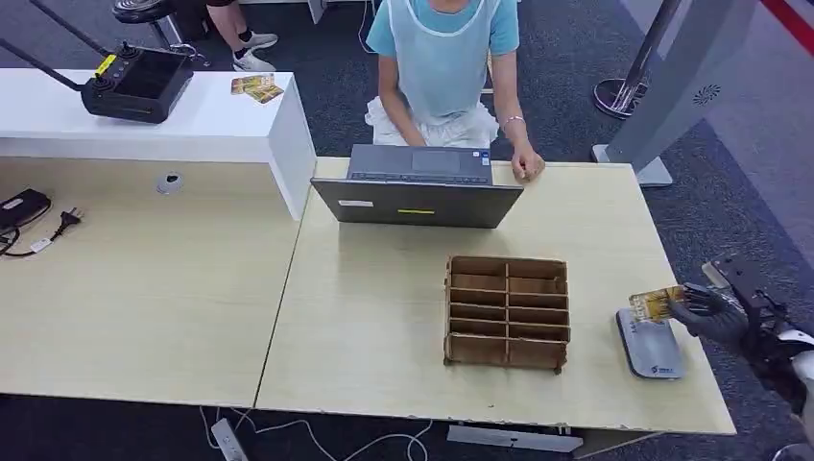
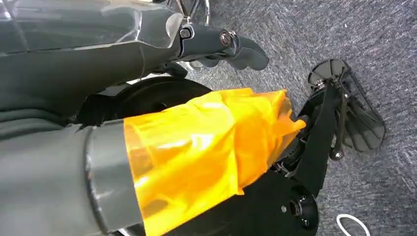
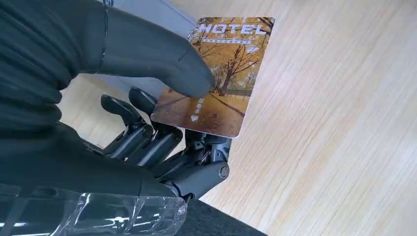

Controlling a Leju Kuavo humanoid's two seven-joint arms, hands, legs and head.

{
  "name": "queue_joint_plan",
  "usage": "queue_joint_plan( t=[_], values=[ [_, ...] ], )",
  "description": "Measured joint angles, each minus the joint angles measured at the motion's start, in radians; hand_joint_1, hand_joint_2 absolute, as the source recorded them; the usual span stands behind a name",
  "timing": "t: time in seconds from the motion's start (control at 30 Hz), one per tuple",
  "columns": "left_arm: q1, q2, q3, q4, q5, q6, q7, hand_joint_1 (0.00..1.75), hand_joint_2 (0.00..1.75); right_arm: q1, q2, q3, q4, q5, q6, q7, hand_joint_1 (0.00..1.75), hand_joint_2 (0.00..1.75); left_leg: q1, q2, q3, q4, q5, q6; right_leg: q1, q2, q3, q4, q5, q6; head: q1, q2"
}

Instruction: Pass the card to the sensor for recognition and then transmit it.

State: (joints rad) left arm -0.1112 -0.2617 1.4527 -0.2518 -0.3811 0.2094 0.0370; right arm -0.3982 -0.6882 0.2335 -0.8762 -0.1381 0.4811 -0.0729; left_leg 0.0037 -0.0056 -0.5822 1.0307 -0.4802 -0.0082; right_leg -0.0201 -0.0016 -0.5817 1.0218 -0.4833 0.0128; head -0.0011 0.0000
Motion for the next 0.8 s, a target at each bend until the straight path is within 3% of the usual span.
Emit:
queue_joint_plan(
  t=[0.8],
  values=[
    [0.0, 0.0, 0.0, 0.0, -0.002, -0.001, 0.0, 0.0, 0.0, 0.007, 0.0, 0.0, 0.0, 0.006, -0.001, 0.0, 1.75, 1.75, 0.0, 0.0, 0.0, 0.0, 0.0, 0.0, 0.0, 0.0, 0.0, 0.0, 0.0, 0.0, 0.0, 0.0]
  ],
)
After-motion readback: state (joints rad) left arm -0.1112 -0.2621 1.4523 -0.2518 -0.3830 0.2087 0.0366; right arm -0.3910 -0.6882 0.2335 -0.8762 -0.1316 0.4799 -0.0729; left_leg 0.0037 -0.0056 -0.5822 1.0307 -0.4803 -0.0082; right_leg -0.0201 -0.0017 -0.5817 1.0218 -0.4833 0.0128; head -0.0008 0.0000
